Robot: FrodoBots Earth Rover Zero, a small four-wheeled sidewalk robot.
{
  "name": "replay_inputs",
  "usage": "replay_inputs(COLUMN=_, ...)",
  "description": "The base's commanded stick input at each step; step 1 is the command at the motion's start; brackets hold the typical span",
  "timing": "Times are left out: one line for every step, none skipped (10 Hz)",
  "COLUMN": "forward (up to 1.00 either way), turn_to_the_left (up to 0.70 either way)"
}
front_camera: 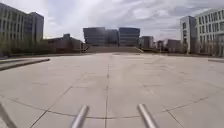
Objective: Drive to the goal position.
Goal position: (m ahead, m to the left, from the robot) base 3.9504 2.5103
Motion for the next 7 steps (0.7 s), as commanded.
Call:
replay_inputs(forward=0.00, turn_to_the_left=0.00)
replay_inputs(forward=0.00, turn_to_the_left=0.00)
replay_inputs(forward=0.00, turn_to_the_left=0.00)
replay_inputs(forward=0.00, turn_to_the_left=0.00)
replay_inputs(forward=0.63, turn_to_the_left=0.00)
replay_inputs(forward=0.70, turn_to_the_left=0.00)
replay_inputs(forward=0.70, turn_to_the_left=0.00)
